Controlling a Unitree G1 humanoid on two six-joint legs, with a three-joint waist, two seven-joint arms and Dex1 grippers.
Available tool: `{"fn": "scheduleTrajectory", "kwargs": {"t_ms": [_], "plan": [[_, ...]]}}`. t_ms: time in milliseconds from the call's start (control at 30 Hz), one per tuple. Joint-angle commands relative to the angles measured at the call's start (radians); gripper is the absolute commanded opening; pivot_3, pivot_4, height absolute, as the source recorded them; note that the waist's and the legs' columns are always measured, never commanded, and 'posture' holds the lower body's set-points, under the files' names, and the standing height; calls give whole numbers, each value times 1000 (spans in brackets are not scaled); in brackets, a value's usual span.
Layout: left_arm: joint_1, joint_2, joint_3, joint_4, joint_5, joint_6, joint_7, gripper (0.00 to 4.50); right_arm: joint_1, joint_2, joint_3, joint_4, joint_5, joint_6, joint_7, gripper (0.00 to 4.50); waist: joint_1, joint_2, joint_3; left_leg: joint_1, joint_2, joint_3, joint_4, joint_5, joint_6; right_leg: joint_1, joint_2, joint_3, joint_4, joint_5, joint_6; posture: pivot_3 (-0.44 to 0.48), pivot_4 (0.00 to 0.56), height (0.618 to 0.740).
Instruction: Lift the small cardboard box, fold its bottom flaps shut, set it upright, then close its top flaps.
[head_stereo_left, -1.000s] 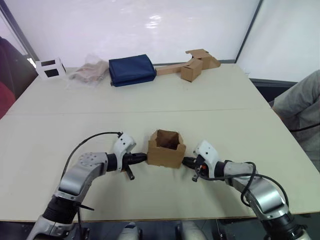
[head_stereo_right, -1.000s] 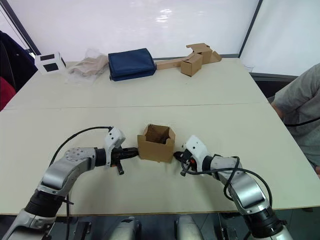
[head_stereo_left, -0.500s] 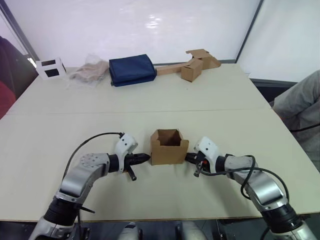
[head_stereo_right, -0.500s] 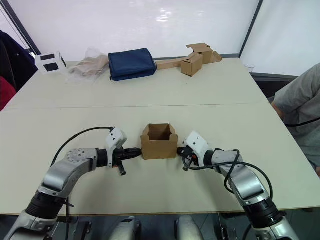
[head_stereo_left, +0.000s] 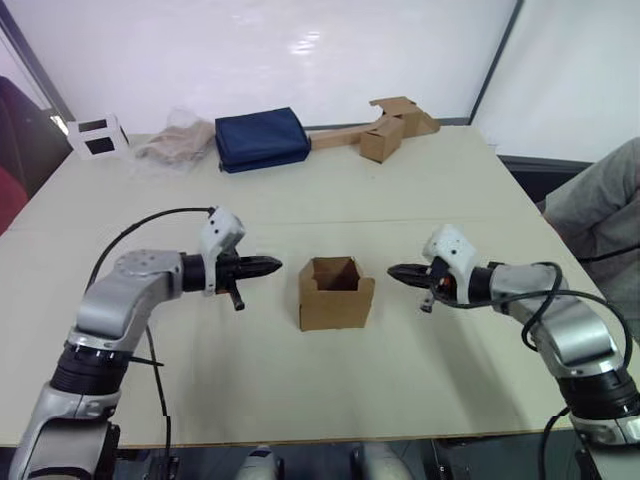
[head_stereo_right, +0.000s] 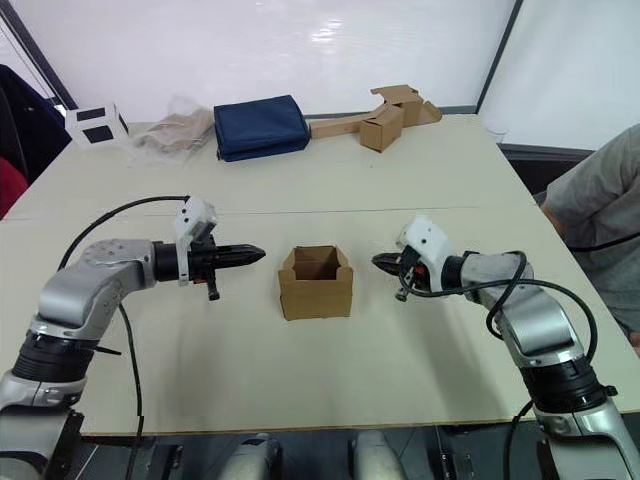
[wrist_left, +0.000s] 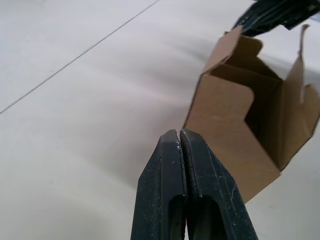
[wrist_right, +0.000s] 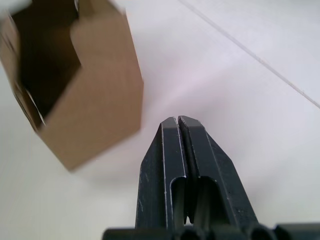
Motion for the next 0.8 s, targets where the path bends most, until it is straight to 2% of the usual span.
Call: {"fn": "scheduleTrajectory", "kwargs": {"t_ms": [33,467,800], "plan": [[-24,-19,-33,-24,8,-23,-7,50,-30,19,-2,-14,22,-3,2,0,2,0,0,0,0,0,0,0,0,0,0,0,0,0,0,0,150,740],[-63,-126,-110,55,84,-101,29,50,-72,81,65,6,23,-19,24,0,2,0,0,-1,0,0,1,0,0,0,0,0,0,0,0,0,150,740],[-43,-142,-124,64,106,-119,36,50,-72,80,119,24,0,-33,63,0,2,0,0,-1,0,0,1,0,0,0,0,0,0,0,0,0,150,740]]}}
